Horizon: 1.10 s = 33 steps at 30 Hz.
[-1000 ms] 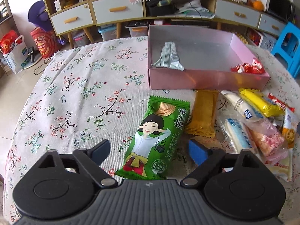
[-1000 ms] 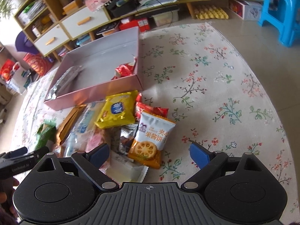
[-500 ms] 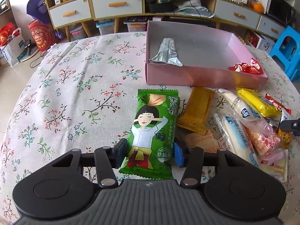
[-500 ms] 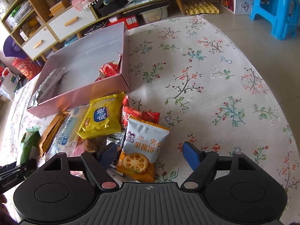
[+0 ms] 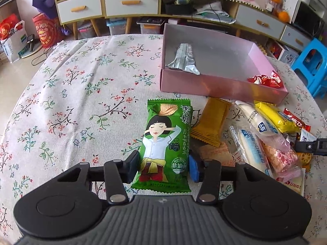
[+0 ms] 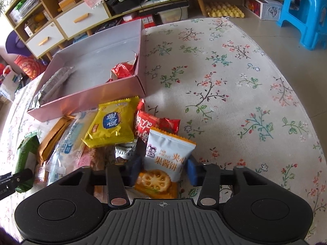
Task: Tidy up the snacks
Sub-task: 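Grasp the green snack with the left tool while the right tool grasps the jam biscuit pack, then carry both snacks into the pink box and open both tools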
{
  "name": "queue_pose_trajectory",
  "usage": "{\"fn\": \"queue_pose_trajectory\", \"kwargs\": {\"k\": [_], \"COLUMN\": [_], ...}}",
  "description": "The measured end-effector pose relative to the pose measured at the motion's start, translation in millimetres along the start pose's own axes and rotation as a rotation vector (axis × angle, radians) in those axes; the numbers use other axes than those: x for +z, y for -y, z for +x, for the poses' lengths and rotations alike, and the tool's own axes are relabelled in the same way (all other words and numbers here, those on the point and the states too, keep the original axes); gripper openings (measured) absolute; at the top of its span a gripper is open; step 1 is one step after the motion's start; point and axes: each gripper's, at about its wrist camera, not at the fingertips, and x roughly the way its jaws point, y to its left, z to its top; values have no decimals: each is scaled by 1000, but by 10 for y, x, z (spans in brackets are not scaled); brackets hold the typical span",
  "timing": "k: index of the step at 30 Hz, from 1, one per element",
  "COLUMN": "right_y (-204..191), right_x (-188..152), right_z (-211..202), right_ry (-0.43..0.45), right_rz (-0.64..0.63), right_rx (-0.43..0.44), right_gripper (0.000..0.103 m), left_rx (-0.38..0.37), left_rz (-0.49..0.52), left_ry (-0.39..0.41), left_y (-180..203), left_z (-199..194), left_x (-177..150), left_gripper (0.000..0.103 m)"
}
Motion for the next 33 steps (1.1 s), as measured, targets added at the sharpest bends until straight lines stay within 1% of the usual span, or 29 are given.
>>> {"fn": "queue_pose_trajectory", "kwargs": {"k": [1, 5, 11, 16, 21, 24, 28, 33], "right_y": [7, 30, -39, -44, -47, -52, -57, -92], "right_x": [-2, -9, -19, -15, -5, -5, 2, 10], "right_z": [-9, -87, -234, -273, -343, -380, -409, -449], "right_ry": [-3, 8, 40, 48, 65, 73, 79, 97], "right_rz": [4, 23, 4, 1, -3, -6, -7, -23], "right_rx": [3, 24, 49, 58, 76, 85, 93, 96], "right_gripper": [36, 35, 35, 35, 35, 35, 35, 35], "left_rx": [-3, -18, -43, -58, -74, -77, -98, -97], "left_rz": [-5, -27, -48, -64, -89, -96, -108, -86], "left_ry": [-1, 2, 24, 18, 29, 40, 61, 115], "left_y": [-7, -36, -59, -81, -101, -108, -120, -89], "left_z": [-3, -29, -101, -109, -170, -196, -243, -352], "left_x": [0, 13, 40, 32, 36, 38, 47, 78], "left_gripper": [46, 45, 45, 45, 44, 44, 44, 44]}}
